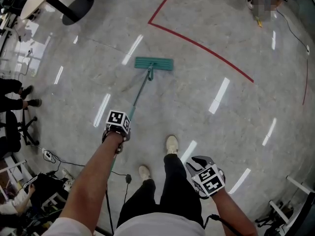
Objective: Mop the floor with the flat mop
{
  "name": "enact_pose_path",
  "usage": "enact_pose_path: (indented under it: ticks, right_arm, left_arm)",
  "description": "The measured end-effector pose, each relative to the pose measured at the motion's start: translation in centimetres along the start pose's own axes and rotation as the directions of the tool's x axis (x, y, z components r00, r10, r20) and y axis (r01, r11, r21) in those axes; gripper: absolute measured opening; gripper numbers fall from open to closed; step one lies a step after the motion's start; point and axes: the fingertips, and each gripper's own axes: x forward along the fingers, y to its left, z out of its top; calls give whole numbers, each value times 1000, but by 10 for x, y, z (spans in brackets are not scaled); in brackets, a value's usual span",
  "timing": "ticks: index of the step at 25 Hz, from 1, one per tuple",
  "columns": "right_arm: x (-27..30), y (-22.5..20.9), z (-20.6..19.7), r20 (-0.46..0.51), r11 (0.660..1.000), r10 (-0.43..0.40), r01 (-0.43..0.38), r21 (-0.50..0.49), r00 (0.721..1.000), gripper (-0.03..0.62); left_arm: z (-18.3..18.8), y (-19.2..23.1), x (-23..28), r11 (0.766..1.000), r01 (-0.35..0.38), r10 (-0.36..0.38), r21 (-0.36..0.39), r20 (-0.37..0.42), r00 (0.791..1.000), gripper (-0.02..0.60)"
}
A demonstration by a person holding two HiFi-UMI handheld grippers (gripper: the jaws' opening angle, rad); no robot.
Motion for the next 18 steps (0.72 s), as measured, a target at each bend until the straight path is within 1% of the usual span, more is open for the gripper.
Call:
enact_pose_path:
  ticks: [6, 10, 15, 18]
  right_arm:
    - [-1, -7, -5, -6, 1000, -1, 1, 16, 1000, 121]
    - [-3, -9, -7, -5, 1000, -7, 7, 20, 1000, 121]
    - [-6, -12, -16, -24, 1000, -4, 5, 31, 1000, 121]
    - [-3, -10, -16, -26, 1000, -3, 4, 20, 1000, 121]
  left_arm:
    - [43, -3, -12, 1000, -17, 17, 1, 11, 1000, 44]
    - [65, -5, -18, 1000, -25, 24, 4, 19, 1000, 44]
    - [80, -8, -24, 999, -31, 31, 8, 30, 999, 44]
    - [77, -5, -24, 999, -42, 41, 22, 39, 998, 44]
